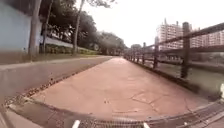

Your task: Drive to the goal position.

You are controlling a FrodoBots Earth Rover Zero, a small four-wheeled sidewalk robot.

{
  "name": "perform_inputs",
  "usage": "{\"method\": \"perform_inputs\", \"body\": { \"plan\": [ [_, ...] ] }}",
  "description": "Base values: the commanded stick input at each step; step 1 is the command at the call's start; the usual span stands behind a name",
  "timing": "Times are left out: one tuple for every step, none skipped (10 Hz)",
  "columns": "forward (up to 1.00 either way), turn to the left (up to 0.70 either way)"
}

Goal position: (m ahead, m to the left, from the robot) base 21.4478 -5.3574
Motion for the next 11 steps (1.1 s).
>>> {"method": "perform_inputs", "body": {
  "plan": [
    [0.7, 0.0],
    [0.7, 0.0],
    [0.7, 0.0],
    [0.7, 0.0],
    [0.7, 0.0],
    [0.7, 0.0],
    [0.7, 0.0],
    [0.7, 0.0],
    [0.7, 0.0],
    [0.7, 0.0],
    [0.7, 0.0]
  ]
}}
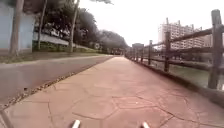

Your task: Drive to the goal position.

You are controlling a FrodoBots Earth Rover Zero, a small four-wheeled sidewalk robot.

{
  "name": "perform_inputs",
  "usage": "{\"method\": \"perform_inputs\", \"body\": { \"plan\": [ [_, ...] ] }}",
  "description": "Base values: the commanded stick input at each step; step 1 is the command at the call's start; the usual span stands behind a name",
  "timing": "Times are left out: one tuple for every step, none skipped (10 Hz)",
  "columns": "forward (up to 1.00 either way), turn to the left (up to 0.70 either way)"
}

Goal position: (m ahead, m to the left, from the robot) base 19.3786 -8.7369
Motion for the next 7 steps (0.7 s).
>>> {"method": "perform_inputs", "body": {
  "plan": [
    [0.7, 0.0],
    [0.7, 0.0],
    [0.7, 0.0],
    [0.7, 0.0],
    [0.7, 0.0],
    [0.7, 0.0],
    [0.7, 0.0]
  ]
}}
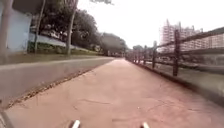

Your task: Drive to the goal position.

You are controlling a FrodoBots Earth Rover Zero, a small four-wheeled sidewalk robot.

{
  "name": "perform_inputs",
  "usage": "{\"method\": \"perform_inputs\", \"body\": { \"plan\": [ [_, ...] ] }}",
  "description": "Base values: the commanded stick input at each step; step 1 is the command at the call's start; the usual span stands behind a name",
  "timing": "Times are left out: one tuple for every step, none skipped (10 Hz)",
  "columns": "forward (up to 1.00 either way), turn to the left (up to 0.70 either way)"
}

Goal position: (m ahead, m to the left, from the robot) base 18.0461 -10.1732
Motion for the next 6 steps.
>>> {"method": "perform_inputs", "body": {
  "plan": [
    [0.7, 0.0],
    [0.7, 0.0],
    [0.7, 0.0],
    [0.7, 0.0],
    [0.7, 0.0],
    [0.7, 0.0]
  ]
}}
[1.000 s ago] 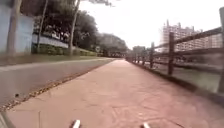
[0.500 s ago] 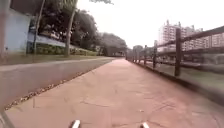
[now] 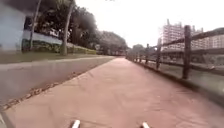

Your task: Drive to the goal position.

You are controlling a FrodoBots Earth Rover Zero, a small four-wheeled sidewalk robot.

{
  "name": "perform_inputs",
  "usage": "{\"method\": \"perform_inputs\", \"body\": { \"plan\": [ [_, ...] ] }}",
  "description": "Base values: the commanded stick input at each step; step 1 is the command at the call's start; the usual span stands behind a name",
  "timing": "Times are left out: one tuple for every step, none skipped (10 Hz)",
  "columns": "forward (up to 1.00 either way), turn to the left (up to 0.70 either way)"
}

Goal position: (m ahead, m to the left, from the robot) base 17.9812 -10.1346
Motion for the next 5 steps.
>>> {"method": "perform_inputs", "body": {
  "plan": [
    [0.7, 0.0],
    [0.7, 0.0],
    [0.7, 0.0],
    [0.7, 0.0],
    [0.7, -0.04]
  ]
}}
